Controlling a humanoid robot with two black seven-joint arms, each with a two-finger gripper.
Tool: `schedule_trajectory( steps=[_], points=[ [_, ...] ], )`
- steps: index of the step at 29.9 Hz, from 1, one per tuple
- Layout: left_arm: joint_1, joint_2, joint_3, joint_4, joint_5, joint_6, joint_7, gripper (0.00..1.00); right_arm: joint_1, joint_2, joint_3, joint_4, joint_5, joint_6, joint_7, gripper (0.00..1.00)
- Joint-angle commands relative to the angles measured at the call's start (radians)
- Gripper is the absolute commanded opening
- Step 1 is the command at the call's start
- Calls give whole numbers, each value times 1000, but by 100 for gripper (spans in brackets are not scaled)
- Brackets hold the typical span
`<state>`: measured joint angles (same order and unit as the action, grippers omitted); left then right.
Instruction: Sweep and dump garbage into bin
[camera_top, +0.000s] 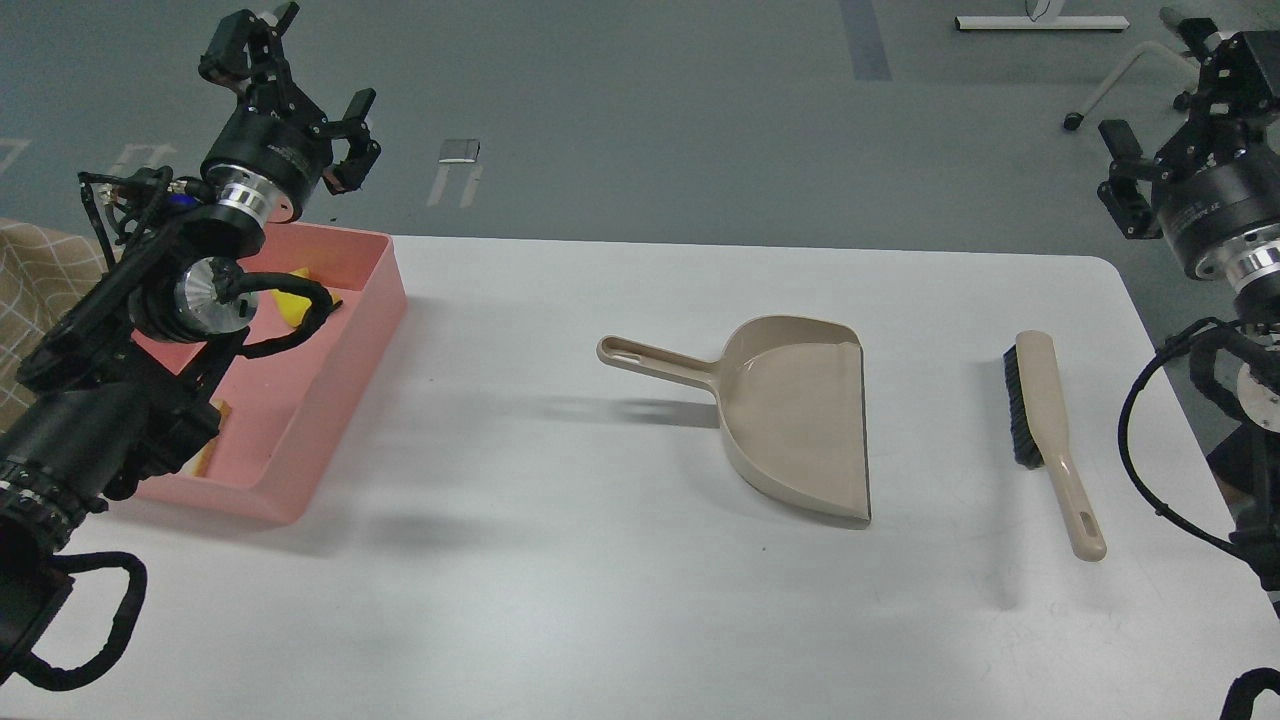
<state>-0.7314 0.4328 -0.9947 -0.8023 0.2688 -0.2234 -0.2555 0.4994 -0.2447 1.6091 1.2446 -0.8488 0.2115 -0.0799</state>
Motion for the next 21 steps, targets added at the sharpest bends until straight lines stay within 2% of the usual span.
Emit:
schedule_trajectory(
  steps=[1, 7, 17, 21],
  points=[
    [21, 3, -41, -3, -31, -57, 1, 98, 44, 4, -14, -10, 157, 25, -4, 100],
    [29, -11, -47, -1, -34, -108, 2, 98, 48, 33, -20, -100, 350, 114, -31, 100],
    [35, -12, -32, 0, -23, -120, 5, 98, 41, 33, -23, -119, 355, 141, -18, 100],
    [85, -40, -44, -3, -22, -125, 1, 98, 25, 56, -20, -122, 355, 150, -18, 100]
  ],
)
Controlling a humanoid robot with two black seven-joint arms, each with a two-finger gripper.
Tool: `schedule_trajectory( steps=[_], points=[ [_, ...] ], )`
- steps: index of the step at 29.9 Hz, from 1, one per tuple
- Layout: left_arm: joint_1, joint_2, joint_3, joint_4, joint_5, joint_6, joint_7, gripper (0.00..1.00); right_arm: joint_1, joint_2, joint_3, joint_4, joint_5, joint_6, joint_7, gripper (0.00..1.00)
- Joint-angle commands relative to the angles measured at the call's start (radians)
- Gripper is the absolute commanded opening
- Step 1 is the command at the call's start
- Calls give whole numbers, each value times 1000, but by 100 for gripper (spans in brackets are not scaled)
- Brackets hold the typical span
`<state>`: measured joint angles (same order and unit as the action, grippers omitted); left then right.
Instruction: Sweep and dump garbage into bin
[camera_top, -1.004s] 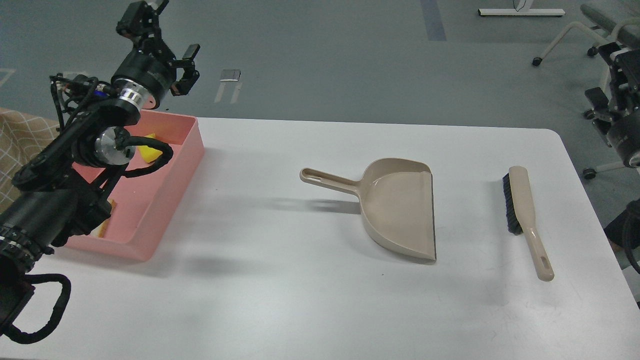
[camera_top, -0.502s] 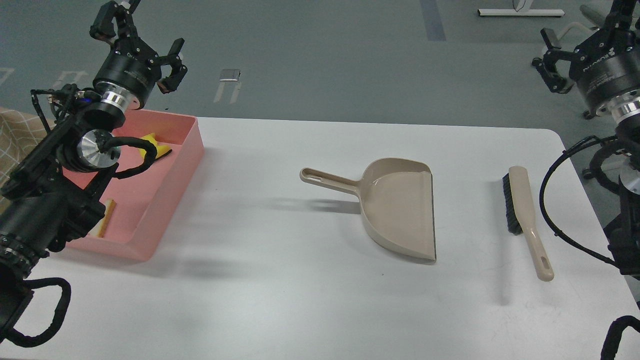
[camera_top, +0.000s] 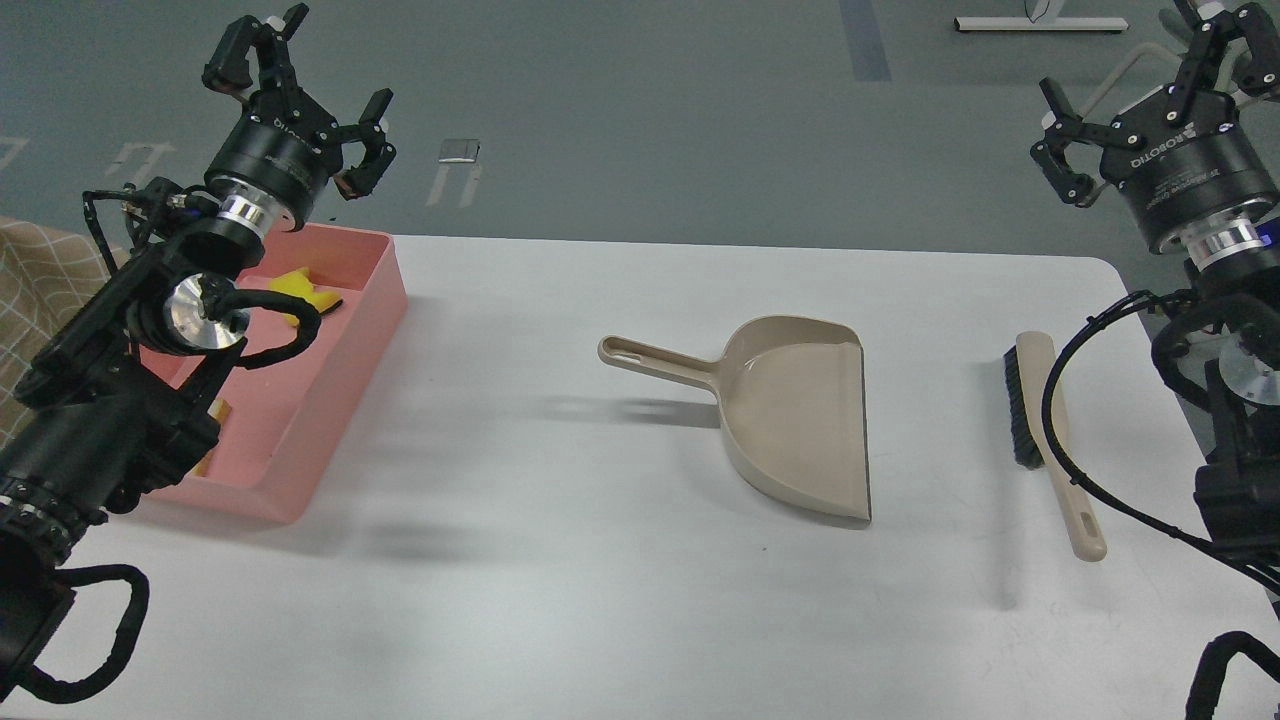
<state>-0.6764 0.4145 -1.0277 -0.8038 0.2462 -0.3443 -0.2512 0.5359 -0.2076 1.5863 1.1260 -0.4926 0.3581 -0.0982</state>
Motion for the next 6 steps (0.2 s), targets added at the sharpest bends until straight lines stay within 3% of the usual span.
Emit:
schedule_trajectory(
  steps=[1, 6],
  points=[
    [40, -25, -15, -5, 1, -4, -3, 98, -23, 28, 6, -9, 0, 4, 0, 100],
    [52, -28, -18, -11, -2, -7, -2, 98, -31, 37, 9, -15, -1, 5, 6, 100]
  ],
)
